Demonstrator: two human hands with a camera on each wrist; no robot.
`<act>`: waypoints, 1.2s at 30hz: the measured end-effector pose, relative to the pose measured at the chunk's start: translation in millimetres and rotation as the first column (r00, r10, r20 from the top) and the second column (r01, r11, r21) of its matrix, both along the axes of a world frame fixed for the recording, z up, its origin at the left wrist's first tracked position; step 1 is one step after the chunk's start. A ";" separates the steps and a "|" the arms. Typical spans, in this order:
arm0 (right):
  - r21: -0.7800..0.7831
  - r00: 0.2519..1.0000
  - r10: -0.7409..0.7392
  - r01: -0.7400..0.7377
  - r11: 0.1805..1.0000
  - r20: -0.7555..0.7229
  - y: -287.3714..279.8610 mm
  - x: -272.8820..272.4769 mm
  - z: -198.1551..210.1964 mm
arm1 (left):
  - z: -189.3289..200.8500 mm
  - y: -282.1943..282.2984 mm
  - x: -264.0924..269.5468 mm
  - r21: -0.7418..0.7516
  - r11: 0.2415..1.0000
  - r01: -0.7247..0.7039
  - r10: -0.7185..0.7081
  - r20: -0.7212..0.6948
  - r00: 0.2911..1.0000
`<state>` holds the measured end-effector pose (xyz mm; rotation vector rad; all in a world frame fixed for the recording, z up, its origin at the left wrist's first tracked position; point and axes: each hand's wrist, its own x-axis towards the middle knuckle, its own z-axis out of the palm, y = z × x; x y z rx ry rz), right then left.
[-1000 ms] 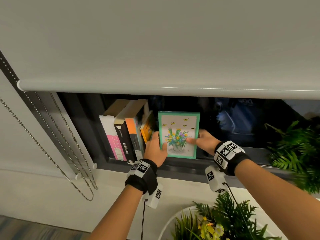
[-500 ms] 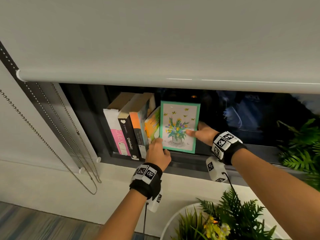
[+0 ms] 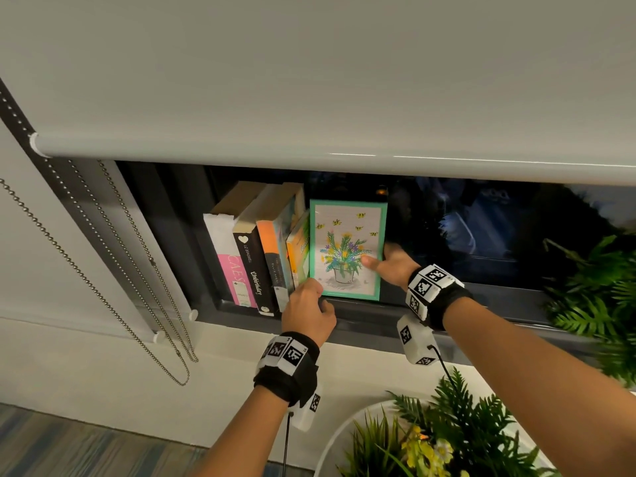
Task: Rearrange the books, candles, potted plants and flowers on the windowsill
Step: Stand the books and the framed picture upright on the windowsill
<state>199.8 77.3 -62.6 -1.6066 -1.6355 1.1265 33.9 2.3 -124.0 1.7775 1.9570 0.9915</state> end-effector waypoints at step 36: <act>0.023 0.976 0.101 -0.107 0.994 0.193 2.4 7.0 -6.6 | -0.3 2.8 3.8 -0.071 0.992 0.109 -0.106 0.045 0.993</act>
